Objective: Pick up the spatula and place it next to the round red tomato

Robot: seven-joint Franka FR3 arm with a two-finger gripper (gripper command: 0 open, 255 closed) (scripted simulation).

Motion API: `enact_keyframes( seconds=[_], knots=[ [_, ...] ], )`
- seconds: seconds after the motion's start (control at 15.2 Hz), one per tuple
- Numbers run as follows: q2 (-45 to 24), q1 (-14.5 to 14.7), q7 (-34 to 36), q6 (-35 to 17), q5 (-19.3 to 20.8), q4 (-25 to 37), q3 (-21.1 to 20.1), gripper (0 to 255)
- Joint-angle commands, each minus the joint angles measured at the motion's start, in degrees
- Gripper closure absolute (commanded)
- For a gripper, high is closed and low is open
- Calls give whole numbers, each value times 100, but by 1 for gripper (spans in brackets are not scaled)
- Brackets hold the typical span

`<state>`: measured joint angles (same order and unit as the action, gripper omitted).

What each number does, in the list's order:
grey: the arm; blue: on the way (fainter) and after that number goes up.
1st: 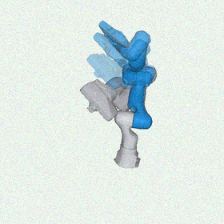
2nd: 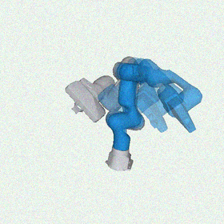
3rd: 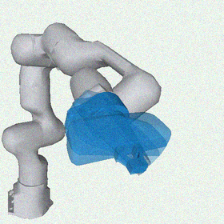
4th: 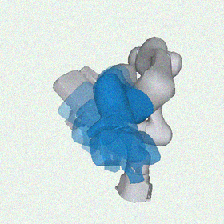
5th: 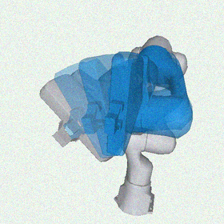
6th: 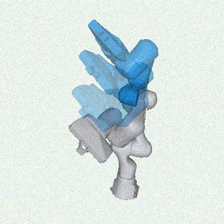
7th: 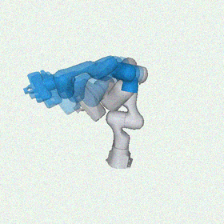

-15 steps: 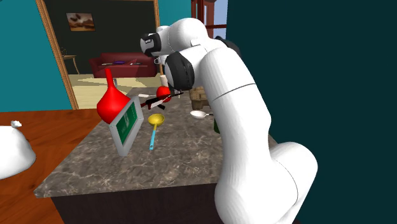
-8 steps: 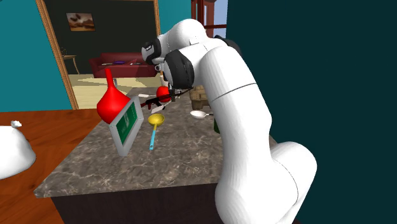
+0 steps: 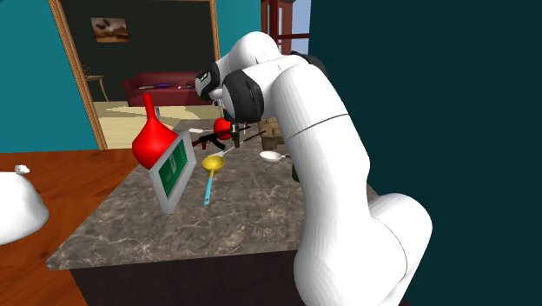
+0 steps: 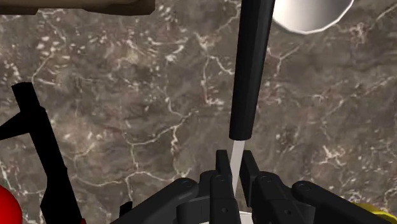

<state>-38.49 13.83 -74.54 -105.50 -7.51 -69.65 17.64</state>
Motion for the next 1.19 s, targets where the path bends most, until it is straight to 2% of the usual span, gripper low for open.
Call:
enact_keyframes(
  seconds=[0.0, 0.4, 0.86, 0.92, 1.12],
  knots=[
    [-25, 13, 4, -142, -8, -116, -7, 255],
    [-135, 25, -5, -517, -39, -385, -30, 255],
    [-135, 25, -5, -517, -39, -385, -30, 255],
    [-136, 25, -5, -517, -39, -385, -30, 0],
    [-136, 25, -5, -517, -39, -385, -30, 0]
  ],
)
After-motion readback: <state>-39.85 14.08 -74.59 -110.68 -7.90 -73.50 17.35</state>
